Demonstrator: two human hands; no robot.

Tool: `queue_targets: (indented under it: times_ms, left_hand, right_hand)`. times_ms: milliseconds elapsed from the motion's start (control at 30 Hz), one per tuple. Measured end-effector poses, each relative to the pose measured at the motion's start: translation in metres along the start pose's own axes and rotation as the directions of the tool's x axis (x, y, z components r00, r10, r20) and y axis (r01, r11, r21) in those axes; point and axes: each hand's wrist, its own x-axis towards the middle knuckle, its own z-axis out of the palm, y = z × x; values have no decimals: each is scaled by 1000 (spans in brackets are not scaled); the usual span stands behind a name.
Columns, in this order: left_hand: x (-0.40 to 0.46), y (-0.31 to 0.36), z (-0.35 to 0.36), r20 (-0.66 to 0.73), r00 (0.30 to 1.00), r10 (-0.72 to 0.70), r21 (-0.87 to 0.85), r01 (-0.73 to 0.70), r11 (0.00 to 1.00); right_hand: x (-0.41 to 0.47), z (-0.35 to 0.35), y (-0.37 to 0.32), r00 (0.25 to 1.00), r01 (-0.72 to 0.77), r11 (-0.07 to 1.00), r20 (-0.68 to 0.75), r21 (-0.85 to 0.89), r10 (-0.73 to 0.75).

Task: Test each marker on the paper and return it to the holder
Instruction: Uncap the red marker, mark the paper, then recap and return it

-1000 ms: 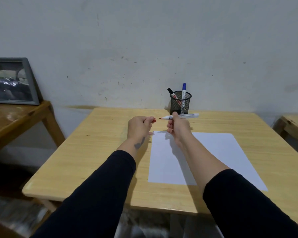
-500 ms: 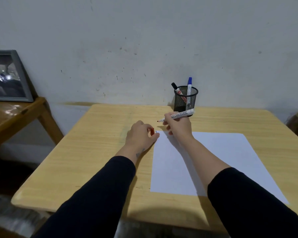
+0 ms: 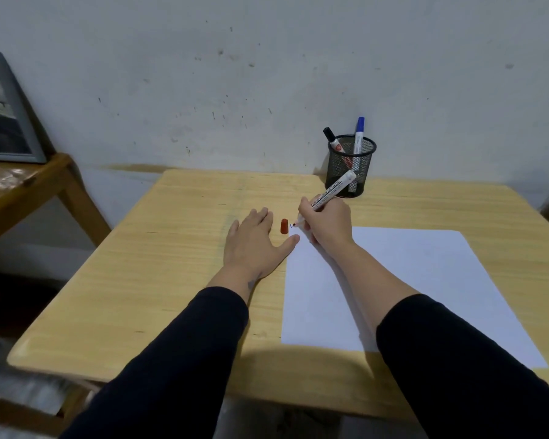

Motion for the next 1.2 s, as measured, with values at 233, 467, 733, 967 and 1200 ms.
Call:
queue_targets:
  times_ms: [233, 467, 733, 967, 1200]
  left_hand:
    - [0, 0, 0, -4, 1000, 3, 6, -3, 1000]
    - [0, 1, 0, -5, 1000, 0, -5, 0, 1000]
    - [-2, 1, -9, -142, 985, 102, -215, -131, 968]
    - [9, 11, -31, -107, 957, 270, -61, -277, 959]
    - [13, 22, -38, -101, 990, -101, -740, -7, 673]
  right_hand:
    - [1, 1, 0, 1000, 10, 999, 20, -32, -9]
    - [3, 3, 2, 1000, -1, 998, -11, -58, 1]
    - [9, -15, -6, 986, -164, 948, 44, 273, 158]
    - [14, -45, -20, 954, -301, 855, 145, 423, 264]
    - [0, -62, -32, 913, -409, 670, 281, 619, 297]
